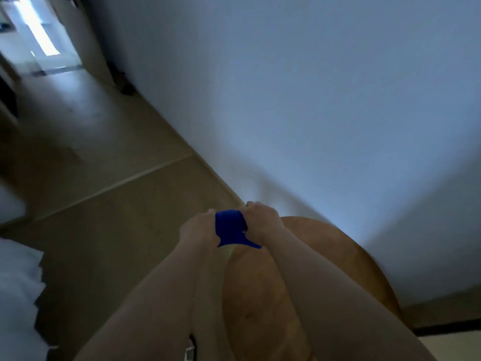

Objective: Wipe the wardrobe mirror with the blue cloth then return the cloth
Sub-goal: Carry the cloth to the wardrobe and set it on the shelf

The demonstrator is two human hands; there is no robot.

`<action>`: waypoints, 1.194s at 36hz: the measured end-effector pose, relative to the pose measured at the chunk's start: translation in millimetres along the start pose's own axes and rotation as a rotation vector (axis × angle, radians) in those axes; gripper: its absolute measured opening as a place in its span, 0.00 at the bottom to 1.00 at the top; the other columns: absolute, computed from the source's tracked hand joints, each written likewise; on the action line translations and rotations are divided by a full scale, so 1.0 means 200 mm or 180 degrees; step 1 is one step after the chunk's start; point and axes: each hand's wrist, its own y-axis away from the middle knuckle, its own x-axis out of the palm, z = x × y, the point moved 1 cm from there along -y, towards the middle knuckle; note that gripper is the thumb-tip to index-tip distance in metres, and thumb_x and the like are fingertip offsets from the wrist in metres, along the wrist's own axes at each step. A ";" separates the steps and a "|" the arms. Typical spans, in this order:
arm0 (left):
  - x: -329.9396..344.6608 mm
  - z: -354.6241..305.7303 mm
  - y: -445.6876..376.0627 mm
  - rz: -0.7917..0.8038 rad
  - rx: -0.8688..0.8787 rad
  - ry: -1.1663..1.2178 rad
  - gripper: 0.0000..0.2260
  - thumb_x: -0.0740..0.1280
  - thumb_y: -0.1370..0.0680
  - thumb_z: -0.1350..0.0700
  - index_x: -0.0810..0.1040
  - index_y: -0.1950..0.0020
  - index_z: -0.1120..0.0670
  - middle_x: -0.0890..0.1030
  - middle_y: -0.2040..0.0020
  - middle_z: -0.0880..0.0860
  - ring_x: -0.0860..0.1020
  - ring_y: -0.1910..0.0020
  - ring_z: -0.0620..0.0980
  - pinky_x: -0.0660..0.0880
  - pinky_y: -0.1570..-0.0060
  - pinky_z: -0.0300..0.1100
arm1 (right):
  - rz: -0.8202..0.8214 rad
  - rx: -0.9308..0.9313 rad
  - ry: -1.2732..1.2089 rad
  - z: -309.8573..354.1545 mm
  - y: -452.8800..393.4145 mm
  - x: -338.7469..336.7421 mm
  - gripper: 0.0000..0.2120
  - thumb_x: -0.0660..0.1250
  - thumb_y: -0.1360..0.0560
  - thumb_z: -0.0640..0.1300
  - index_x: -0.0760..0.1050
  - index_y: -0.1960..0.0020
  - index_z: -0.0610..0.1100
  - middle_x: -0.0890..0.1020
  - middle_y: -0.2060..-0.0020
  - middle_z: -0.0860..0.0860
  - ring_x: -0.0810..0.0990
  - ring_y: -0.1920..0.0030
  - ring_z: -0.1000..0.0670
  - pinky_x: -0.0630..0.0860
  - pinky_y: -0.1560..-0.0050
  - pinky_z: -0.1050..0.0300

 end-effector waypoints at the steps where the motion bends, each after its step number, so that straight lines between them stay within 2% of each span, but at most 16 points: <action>1: -0.03 0.06 -0.01 -0.0055 -0.0066 0.0049 0.15 0.65 0.29 0.59 0.67 0.44 0.52 0.74 0.54 0.51 0.75 0.56 0.53 0.72 0.63 0.45 | 0.0000 -0.0080 -0.0008 0.04 -0.05 -0.01 0.15 0.64 0.26 0.43 0.71 0.40 0.45 0.75 0.47 0.48 0.75 0.47 0.47 0.69 0.57 0.57; 7: -0.15 0.42 -0.12 -0.0242 -0.0424 0.0119 0.14 0.65 0.28 0.59 0.66 0.45 0.51 0.70 0.60 0.49 0.73 0.61 0.51 0.69 0.66 0.44 | 0.0101 -0.0354 -0.0014 0.34 -0.37 -0.05 0.16 0.64 0.25 0.45 0.68 0.38 0.46 0.76 0.45 0.48 0.76 0.46 0.47 0.75 0.51 0.52; 11: -0.23 0.69 -0.22 -0.0214 -0.0571 0.0120 0.12 0.65 0.27 0.57 0.66 0.47 0.51 0.68 0.62 0.48 0.72 0.61 0.50 0.69 0.65 0.44 | 0.0197 -0.0477 0.0000 0.54 -0.59 -0.06 0.17 0.64 0.24 0.46 0.67 0.37 0.45 0.76 0.45 0.47 0.77 0.47 0.45 0.74 0.52 0.51; 16: -0.37 1.04 -0.36 -0.0139 -0.0694 0.0128 0.15 0.65 0.27 0.55 0.68 0.42 0.49 0.73 0.54 0.49 0.71 0.59 0.50 0.70 0.63 0.45 | 0.0238 -0.0568 -0.0019 0.82 -0.90 -0.09 0.15 0.64 0.24 0.47 0.67 0.39 0.46 0.77 0.46 0.48 0.78 0.49 0.46 0.70 0.59 0.54; 18: -0.41 1.18 -0.43 -0.0136 -0.0725 0.0155 0.15 0.65 0.27 0.56 0.69 0.41 0.49 0.75 0.50 0.50 0.72 0.58 0.50 0.70 0.62 0.44 | 0.0272 -0.0580 -0.0003 0.94 -1.02 -0.09 0.15 0.63 0.24 0.47 0.67 0.39 0.45 0.77 0.46 0.48 0.78 0.48 0.46 0.70 0.59 0.54; 25: -0.55 1.59 -0.61 -0.0169 -0.0889 0.0339 0.15 0.64 0.26 0.57 0.70 0.40 0.50 0.77 0.48 0.51 0.75 0.55 0.51 0.72 0.61 0.44 | 0.0328 -0.0714 0.0056 1.26 -1.40 -0.10 0.16 0.64 0.24 0.48 0.67 0.39 0.45 0.76 0.45 0.48 0.77 0.47 0.46 0.72 0.56 0.53; 32: -0.64 1.87 -0.81 -0.0245 -0.1101 0.0455 0.15 0.65 0.26 0.55 0.71 0.40 0.49 0.78 0.46 0.51 0.78 0.49 0.52 0.72 0.62 0.44 | 0.0368 -0.0867 0.0155 1.46 -1.77 -0.09 0.16 0.64 0.24 0.48 0.67 0.38 0.46 0.76 0.44 0.49 0.77 0.47 0.46 0.69 0.58 0.54; 40: -0.76 2.14 -1.21 -0.0296 -0.1274 0.0533 0.12 0.65 0.26 0.55 0.71 0.44 0.49 0.78 0.48 0.49 0.77 0.53 0.51 0.71 0.64 0.44 | 0.0444 -0.1110 0.0277 1.57 -2.30 -0.12 0.17 0.63 0.23 0.48 0.66 0.37 0.46 0.75 0.43 0.48 0.76 0.44 0.46 0.69 0.56 0.53; 43: -0.85 2.23 -1.42 -0.0397 -0.1321 0.0520 0.12 0.65 0.27 0.56 0.72 0.43 0.48 0.78 0.47 0.49 0.78 0.50 0.51 0.72 0.62 0.44 | 0.0445 -0.1167 0.0240 1.58 -2.56 -0.16 0.17 0.63 0.23 0.47 0.66 0.36 0.46 0.75 0.42 0.48 0.76 0.43 0.46 0.71 0.53 0.52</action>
